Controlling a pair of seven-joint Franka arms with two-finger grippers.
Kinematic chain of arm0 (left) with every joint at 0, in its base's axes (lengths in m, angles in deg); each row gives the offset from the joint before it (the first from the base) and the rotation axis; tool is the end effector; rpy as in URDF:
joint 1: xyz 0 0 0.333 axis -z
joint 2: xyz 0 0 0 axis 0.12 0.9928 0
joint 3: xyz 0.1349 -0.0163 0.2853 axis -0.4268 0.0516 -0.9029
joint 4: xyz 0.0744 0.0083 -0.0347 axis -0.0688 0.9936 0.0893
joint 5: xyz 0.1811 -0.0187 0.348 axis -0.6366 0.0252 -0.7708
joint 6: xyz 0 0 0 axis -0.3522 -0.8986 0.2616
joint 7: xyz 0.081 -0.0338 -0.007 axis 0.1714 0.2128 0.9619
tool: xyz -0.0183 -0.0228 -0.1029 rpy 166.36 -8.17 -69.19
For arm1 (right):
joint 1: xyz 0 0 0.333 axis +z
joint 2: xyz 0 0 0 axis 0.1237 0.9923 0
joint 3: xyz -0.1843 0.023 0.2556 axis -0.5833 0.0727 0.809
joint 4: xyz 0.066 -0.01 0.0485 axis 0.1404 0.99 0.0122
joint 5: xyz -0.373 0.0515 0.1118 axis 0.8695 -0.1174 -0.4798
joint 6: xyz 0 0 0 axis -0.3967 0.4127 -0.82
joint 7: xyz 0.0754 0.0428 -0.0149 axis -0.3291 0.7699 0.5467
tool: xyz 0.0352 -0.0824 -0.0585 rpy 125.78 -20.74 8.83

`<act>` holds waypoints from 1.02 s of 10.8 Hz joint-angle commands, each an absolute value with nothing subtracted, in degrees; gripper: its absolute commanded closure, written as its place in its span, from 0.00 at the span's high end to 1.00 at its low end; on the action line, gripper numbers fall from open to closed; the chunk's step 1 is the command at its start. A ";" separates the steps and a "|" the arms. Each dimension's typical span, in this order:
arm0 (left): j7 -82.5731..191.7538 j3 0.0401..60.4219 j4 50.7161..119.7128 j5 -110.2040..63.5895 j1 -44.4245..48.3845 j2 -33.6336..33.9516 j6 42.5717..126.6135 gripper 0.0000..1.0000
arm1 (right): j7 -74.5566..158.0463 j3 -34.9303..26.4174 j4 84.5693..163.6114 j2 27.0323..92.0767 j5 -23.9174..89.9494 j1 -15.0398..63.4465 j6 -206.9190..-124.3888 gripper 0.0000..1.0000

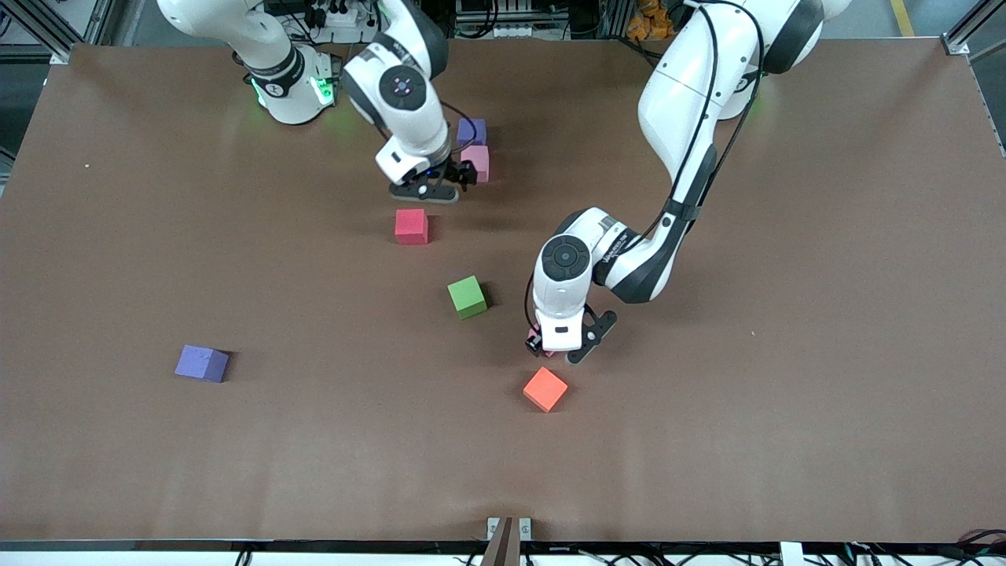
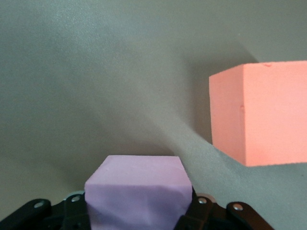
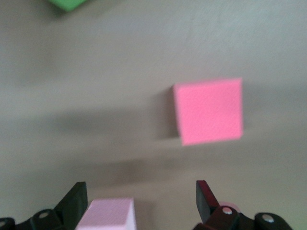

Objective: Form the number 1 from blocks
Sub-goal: 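Grasp the second pink cube with the left gripper while the right gripper reaches red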

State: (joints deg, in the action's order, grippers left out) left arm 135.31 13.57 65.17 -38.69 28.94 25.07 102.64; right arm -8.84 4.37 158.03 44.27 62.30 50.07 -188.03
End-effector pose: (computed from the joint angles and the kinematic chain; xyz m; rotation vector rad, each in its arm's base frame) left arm 0.5917 -0.4451 0.1875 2.8439 1.2091 0.1466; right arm 0.3560 0.3720 0.2759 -3.1082 0.1420 0.1673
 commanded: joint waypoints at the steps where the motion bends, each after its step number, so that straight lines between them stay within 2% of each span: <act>1: 134.98 14.28 65.13 -39.86 31.50 23.24 97.89 0.00 | -2.60 4.97 158.66 43.56 63.36 45.62 -188.02 1.00; 4: 134.80 15.24 65.04 -39.77 36.86 18.85 88.05 0.00 | 3.30 4.62 158.57 45.49 63.88 42.10 -190.21 1.00; 6: 134.89 20.49 65.04 -39.77 37.58 17.17 83.29 0.00 | 7.51 4.71 158.84 44.36 63.97 37.89 -190.05 1.00; 8: 134.19 24.90 65.13 -39.94 38.71 17.43 83.09 0.00 | 11.82 4.71 159.62 41.90 63.97 34.46 -188.82 1.00; 11: 125.17 25.18 66.18 -39.95 43.37 19.44 85.19 0.00 | 19.90 4.71 159.54 41.72 63.97 26.82 -187.32 1.00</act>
State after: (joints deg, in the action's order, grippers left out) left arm 129.68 25.26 65.37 -38.71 42.13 18.62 83.89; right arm 16.31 3.98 158.37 43.52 63.35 30.77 -188.20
